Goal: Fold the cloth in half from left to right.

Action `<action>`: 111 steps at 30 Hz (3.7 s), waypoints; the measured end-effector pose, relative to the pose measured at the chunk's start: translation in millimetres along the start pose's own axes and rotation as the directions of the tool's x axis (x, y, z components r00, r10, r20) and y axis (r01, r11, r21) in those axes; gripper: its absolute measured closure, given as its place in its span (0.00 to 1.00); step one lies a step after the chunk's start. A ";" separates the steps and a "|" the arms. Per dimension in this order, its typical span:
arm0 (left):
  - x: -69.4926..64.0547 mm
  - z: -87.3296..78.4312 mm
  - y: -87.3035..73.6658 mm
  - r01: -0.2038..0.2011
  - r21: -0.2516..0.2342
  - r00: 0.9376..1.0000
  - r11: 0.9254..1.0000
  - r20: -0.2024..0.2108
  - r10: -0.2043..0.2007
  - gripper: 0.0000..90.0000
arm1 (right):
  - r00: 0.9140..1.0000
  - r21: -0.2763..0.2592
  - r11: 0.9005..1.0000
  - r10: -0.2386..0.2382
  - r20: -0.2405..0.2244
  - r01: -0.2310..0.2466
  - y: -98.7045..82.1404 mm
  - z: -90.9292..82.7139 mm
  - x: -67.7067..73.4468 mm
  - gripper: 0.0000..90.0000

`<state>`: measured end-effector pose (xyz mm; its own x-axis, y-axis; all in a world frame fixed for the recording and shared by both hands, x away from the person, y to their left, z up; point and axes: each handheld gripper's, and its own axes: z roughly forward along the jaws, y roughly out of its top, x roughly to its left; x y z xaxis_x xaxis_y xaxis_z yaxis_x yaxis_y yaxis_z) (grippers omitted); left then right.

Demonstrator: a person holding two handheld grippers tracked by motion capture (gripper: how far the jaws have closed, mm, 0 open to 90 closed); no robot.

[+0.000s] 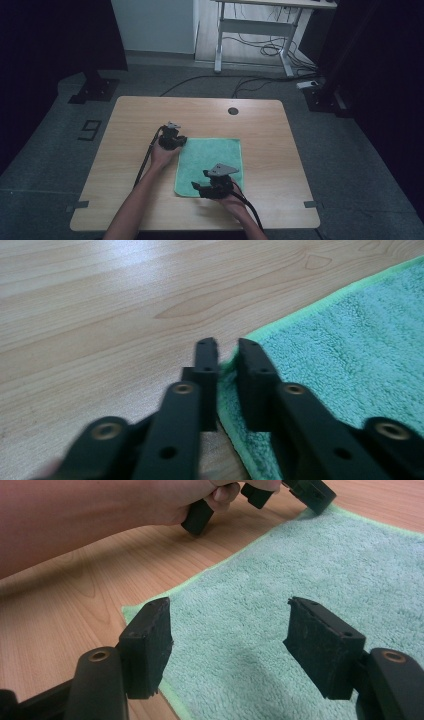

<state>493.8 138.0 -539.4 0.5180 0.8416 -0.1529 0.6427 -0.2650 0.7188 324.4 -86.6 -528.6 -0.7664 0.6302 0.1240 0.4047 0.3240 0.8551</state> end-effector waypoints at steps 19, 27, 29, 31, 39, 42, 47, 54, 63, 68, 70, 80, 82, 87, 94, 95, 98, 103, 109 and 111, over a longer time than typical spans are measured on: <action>-7.3 -19.7 6.5 -0.033 -0.024 0.997 0.999 0.062 0.035 0.98 | 0.999 0.028 0.999 -0.019 -0.039 0.020 0.4 13.7 16.7 0.40; -7.3 -18.3 6.1 -0.032 -0.018 0.997 0.999 0.064 0.033 0.98 | 0.996 0.038 0.998 -0.040 -0.081 0.044 0.1 26.0 29.8 0.46; -7.3 -19.1 6.1 -0.037 -0.014 0.997 0.999 0.066 0.038 0.98 | 0.995 0.039 0.998 -0.043 -0.092 0.047 -0.6 28.1 32.2 0.48; -7.1 -19.7 6.2 -0.037 -0.012 0.997 0.999 0.067 0.037 0.98 | 0.994 0.045 0.998 -0.048 -0.099 0.053 -1.0 30.3 34.7 0.49; -9.1 -20.2 6.5 -0.042 -0.009 0.996 0.999 0.073 0.043 0.98 | 0.989 0.086 0.992 -0.077 -0.123 0.088 -3.9 42.4 46.5 0.52; -9.3 -19.3 5.9 -0.046 -0.003 0.996 0.999 0.074 0.046 0.98 | 0.989 0.098 0.991 -0.080 -0.125 0.092 -4.6 47.1 48.1 0.53; -12.7 -21.0 6.8 -0.053 -0.009 0.996 0.999 0.074 0.054 0.98 | 0.989 0.121 0.987 -0.093 -0.112 0.107 -2.9 52.1 52.2 0.55; -14.1 -25.1 7.9 -0.066 -0.005 0.995 0.998 0.075 0.066 0.98 | 0.995 0.144 0.986 -0.075 -0.067 0.084 -1.6 55.4 50.8 0.73; -17.3 -35.0 10.3 -0.080 -0.018 0.993 0.997 0.082 0.081 0.98 | 0.997 0.145 0.987 -0.064 -0.043 0.070 -2.2 53.3 46.4 0.93; -19.8 -41.8 12.4 -0.095 -0.031 0.992 0.995 0.082 0.097 0.98 | 0.998 0.127 0.991 -0.031 -0.063 0.039 -3.7 49.3 42.0 0.94; -20.1 -44.3 13.0 -0.091 -0.035 0.992 0.995 0.081 0.094 0.98 | 0.997 0.119 0.992 -0.031 -0.066 0.039 -4.6 47.3 41.7 0.95; -21.8 -58.4 17.5 -0.067 -0.068 0.993 0.995 0.088 0.073 0.98 | 0.995 0.071 0.996 -0.053 -0.082 0.059 0.7 34.0 47.4 0.95; -23.7 -61.9 19.1 -0.065 -0.082 0.994 0.994 0.085 0.072 0.98 | 0.995 0.062 0.996 -0.060 -0.081 0.065 2.5 31.8 49.3 0.95; -24.0 -70.2 23.3 -0.071 -0.083 0.995 0.994 0.068 0.077 0.98 | 0.992 0.033 0.995 -0.090 -0.093 0.093 8.8 27.4 57.7 0.95; -21.5 -74.6 27.3 -0.075 -0.075 0.995 0.994 0.055 0.079 0.98 | 0.989 0.032 0.992 -0.115 -0.095 0.119 12.7 26.8 61.1 0.94; -21.5 -73.9 27.2 -0.073 -0.073 0.996 0.995 0.053 0.077 0.98 | 0.989 0.029 0.993 -0.112 -0.097 0.115 12.9 26.2 60.4 0.94; -19.9 -74.4 25.5 -0.070 -0.067 0.996 0.995 0.055 0.073 0.98 | 0.989 0.029 0.993 -0.109 -0.099 0.112 13.7 24.8 59.0 0.94; -10.5 -78.8 23.3 -0.050 -0.063 0.998 0.997 0.045 0.052 0.98 | 0.988 0.018 0.994 -0.107 -0.111 0.109 14.7 27.6 61.3 0.94; -9.2 -81.5 25.6 -0.055 -0.065 0.997 0.996 0.045 0.058 0.98 | 0.989 0.015 0.995 -0.100 -0.109 0.103 13.4 25.0 59.7 0.94; -10.2 -82.5 26.2 -0.054 -0.069 0.997 0.996 0.051 0.057 0.98 | 0.990 0.010 0.995 -0.093 -0.110 0.095 13.7 23.8 58.5 0.94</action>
<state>458.8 161.3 -463.1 0.5824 0.7996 -0.1461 0.5732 -0.2766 0.7713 297.0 -28.5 -521.7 -0.8510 0.5160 0.0983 0.3353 0.3896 0.8578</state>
